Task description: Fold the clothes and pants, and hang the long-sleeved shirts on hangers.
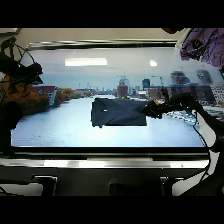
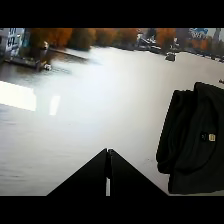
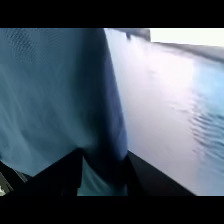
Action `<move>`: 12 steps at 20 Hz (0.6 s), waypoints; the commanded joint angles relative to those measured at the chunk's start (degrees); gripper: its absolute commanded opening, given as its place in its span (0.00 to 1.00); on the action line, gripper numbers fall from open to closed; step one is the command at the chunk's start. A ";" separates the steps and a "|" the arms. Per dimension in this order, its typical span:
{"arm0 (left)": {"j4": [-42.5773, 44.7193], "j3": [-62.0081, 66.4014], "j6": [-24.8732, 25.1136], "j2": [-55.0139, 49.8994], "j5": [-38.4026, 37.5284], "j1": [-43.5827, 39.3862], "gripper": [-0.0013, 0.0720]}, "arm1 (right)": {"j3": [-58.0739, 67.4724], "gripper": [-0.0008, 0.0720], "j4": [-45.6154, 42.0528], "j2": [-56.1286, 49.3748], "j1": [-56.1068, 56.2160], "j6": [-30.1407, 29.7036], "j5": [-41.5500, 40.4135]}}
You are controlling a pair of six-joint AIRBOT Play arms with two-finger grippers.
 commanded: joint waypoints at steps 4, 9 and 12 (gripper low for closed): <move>-0.02 -0.02 -0.02 -0.02 0.20 -0.72 0.04 | 3.91 0.05 2.56 0.20 1.75 2.40 -2.34; -0.04 -0.02 -0.02 -0.02 0.17 -1.22 0.04 | 21.42 0.05 -1.86 2.78 -0.17 13.20 -3.15; -0.04 -0.02 0.00 -0.02 0.17 -1.33 0.04 | 31.39 0.05 -5.01 2.78 -2.69 20.61 -3.50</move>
